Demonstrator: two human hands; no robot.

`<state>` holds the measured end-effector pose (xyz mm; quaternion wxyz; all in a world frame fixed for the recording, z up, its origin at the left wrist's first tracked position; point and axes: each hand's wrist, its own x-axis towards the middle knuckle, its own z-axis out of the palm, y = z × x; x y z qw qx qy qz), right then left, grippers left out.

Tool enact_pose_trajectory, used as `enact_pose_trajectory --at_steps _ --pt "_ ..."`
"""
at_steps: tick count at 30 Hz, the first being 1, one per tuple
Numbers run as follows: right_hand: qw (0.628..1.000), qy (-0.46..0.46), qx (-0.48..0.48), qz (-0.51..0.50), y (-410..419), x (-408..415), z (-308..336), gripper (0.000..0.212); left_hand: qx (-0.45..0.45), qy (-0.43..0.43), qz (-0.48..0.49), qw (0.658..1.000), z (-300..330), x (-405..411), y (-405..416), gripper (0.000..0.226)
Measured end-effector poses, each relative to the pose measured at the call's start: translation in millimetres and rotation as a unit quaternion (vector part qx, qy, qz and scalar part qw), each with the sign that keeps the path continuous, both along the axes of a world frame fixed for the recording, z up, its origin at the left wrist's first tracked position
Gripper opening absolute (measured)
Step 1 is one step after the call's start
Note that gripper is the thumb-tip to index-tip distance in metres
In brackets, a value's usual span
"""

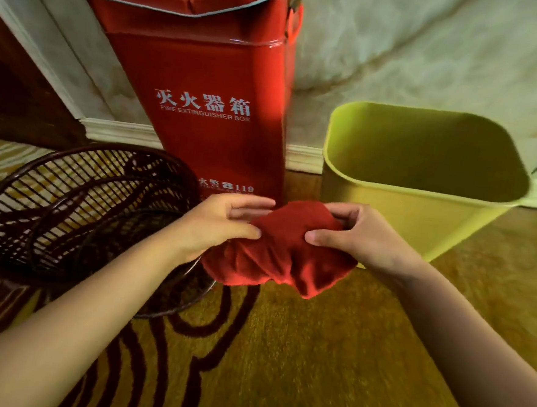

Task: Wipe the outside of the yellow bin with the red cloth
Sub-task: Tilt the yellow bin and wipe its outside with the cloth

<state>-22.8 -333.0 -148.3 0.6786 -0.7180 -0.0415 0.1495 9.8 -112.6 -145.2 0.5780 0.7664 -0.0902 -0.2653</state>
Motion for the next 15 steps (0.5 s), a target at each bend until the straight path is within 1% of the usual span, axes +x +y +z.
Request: enact_pose_trajectory --at_steps 1,2,3,4,5,6,7,8,10,11,12,13,15 --pt "1.0 0.014 0.01 -0.023 -10 -6 -2 0.033 0.057 -0.089 -0.007 0.994 4 3 -12 0.051" --pt "0.998 0.028 0.02 -0.05 -20 -13 -4 0.035 0.118 -0.198 -0.011 0.973 11 7 -27 0.054" --pt "0.996 0.039 0.026 -0.077 -29 -19 -6 0.035 0.164 -0.31 -0.025 0.936 18 13 -44 0.056" --pt "0.993 0.05 0.028 -0.103 -38 -25 -7 0.036 0.195 -0.395 -0.054 0.896 24 19 -65 0.058" --pt "0.99 0.061 0.028 -0.126 -47 -31 -7 0.036 0.222 -0.445 -0.095 0.862 29 26 -87 0.061" --pt "0.987 0.072 0.025 -0.145 -57 -36 -8 0.037 0.253 -0.467 -0.139 0.836 30 33 -108 0.063" --pt "0.983 0.081 0.022 -0.162 -66 -41 -9 0.038 0.286 -0.464 -0.174 0.82 29 40 -128 0.063" --pt "0.979 0.088 0.019 -0.181 -75 -47 -10 0.039 0.317 -0.446 -0.193 0.814 26 47 -144 0.059" --pt "0.968 0.094 0.015 -0.23 -92 -58 -11 0.039 0.349 -0.409 -0.207 0.818 21 60 -164 0.036" --pt "0.961 0.098 0.015 -0.258 -99 -63 -13 0.039 0.348 -0.405 -0.217 0.817 19 63 -169 0.02" --pt "0.953 0.105 0.02 -0.284 -106 -68 -14 0.039 0.345 -0.409 -0.229 0.813 18 65 -172 0.01" --pt "0.944 0.114 0.031 -0.309 -112 -72 -15 0.038 0.342 -0.407 -0.237 0.813 18 65 -175 0.012" --pt "0.922 0.135 0.062 -0.358 -121 -78 -19 0.037 0.325 -0.387 -0.234 0.831 21 62 -180 0.014"
